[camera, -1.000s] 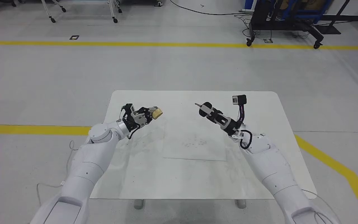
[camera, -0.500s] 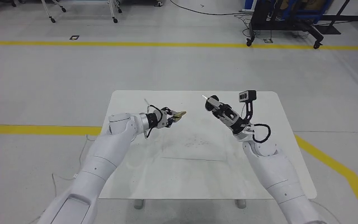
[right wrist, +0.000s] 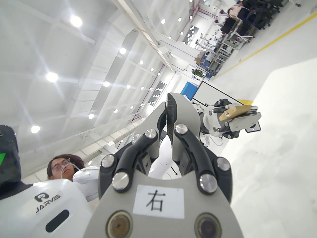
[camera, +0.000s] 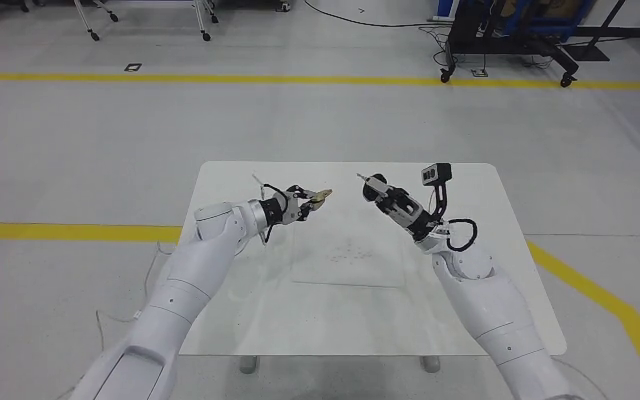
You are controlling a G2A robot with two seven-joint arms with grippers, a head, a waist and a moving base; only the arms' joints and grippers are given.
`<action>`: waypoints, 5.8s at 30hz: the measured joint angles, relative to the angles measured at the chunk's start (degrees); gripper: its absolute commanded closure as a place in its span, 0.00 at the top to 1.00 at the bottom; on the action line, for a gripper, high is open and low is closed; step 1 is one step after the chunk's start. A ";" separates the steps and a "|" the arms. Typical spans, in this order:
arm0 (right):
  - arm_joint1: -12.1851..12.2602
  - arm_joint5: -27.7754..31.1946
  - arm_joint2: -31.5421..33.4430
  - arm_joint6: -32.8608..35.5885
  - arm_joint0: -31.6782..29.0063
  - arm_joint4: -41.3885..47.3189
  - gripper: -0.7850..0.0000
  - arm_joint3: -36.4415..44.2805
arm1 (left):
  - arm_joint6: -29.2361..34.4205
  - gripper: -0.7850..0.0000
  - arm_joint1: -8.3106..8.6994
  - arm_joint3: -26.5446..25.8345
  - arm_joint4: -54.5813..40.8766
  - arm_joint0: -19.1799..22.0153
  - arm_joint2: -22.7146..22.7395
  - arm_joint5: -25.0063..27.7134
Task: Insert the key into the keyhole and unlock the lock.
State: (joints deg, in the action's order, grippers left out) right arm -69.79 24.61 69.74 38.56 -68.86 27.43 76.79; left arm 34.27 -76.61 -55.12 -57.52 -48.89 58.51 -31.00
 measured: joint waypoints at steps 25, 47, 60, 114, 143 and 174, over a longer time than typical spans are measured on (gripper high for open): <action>1.44 -34.83 -1.12 -11.69 -5.60 -14.31 0.00 15.00 | -2.12 0.00 -2.10 2.60 10.04 0.21 -4.57 14.92; 0.32 -36.37 -4.01 -14.48 -3.74 -13.64 0.00 12.50 | -0.41 0.00 -1.94 0.16 17.82 -1.00 -4.06 18.01; -0.05 -36.68 -4.78 -15.70 -3.75 -14.54 0.00 12.06 | -0.25 0.00 -2.10 -0.26 20.15 -1.51 -3.77 18.83; -1.75 -34.85 -7.67 -15.45 -1.57 -13.30 1.00 9.20 | 0.84 0.00 -2.44 0.89 21.66 -2.77 -0.01 18.82; -2.65 -16.35 -3.42 -2.14 -0.47 7.84 0.00 3.19 | 6.73 0.00 -5.67 10.63 -3.99 1.32 2.71 3.80; -4.36 -16.77 -6.65 -11.33 2.67 -0.75 1.00 -0.34 | 5.19 0.00 -5.10 7.63 4.58 0.74 3.22 13.40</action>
State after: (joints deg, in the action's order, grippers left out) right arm -74.14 7.84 63.08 27.23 -66.20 26.68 76.46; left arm 39.47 -81.70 -47.49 -52.94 -48.15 61.73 -17.60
